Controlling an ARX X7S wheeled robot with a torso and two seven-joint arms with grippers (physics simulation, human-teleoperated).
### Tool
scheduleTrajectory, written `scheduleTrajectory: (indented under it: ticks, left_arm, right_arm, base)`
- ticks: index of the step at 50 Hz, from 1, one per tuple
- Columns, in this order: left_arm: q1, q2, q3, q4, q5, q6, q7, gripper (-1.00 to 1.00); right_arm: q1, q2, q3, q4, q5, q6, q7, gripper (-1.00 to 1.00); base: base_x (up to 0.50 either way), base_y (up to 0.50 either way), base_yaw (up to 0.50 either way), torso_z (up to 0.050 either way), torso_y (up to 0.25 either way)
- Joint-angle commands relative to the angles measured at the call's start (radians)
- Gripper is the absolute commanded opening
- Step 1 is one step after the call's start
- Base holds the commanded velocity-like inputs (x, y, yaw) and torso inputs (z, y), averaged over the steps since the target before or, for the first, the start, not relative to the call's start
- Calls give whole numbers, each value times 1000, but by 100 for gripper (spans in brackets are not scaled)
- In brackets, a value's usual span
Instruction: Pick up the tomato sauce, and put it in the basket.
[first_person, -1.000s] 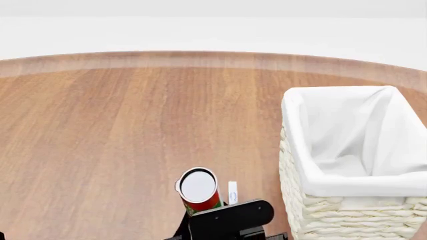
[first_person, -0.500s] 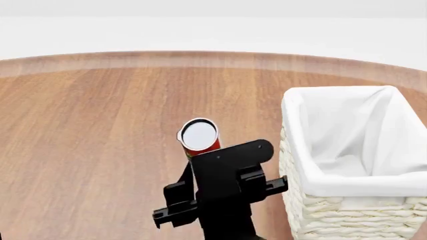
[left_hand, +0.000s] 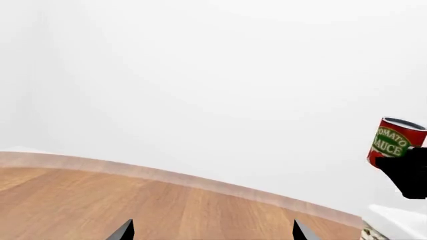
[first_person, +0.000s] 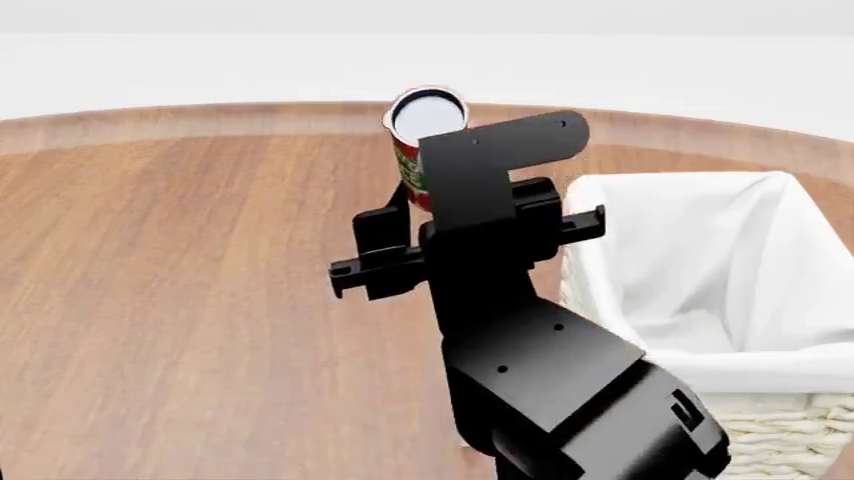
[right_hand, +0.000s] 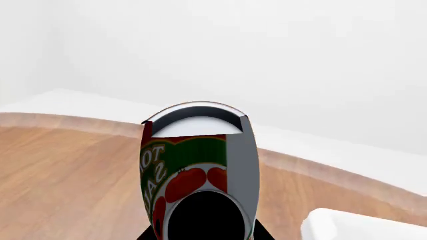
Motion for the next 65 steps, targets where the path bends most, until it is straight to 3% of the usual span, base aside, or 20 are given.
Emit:
scheduleTrajectory:
  ticks: [1, 33, 49, 58, 65]
  left_arm:
    - [0, -2, 4, -2, -3, 3, -1, 100]
    - [7, -3, 13, -15, -3, 22, 1, 100]
    - [10, -8, 11, -17, -7, 29, -2, 100]
    - [14, -11, 8, -18, -10, 32, -6, 100]
    - [18, -8, 17, -12, -2, 31, -10, 100]
  right_arm:
    - [171, -29, 31, 128, -24, 39, -78, -100]
    - [452, -29, 38, 702, -109, 29, -251, -100]
    - [551, -148, 13, 1206, -207, -131, -400, -100]
    - [514, -143, 187, 1208, -398, 5, -443, -100]
    - [529, -155, 418, 1208, -614, 95, -474, -100]
  base:
    - [0, 0, 0, 0, 0]
    - [0, 0, 0, 0, 0]
    - [0, 0, 0, 0, 0]
    - [0, 0, 0, 0, 0]
    - [0, 0, 0, 0, 0]
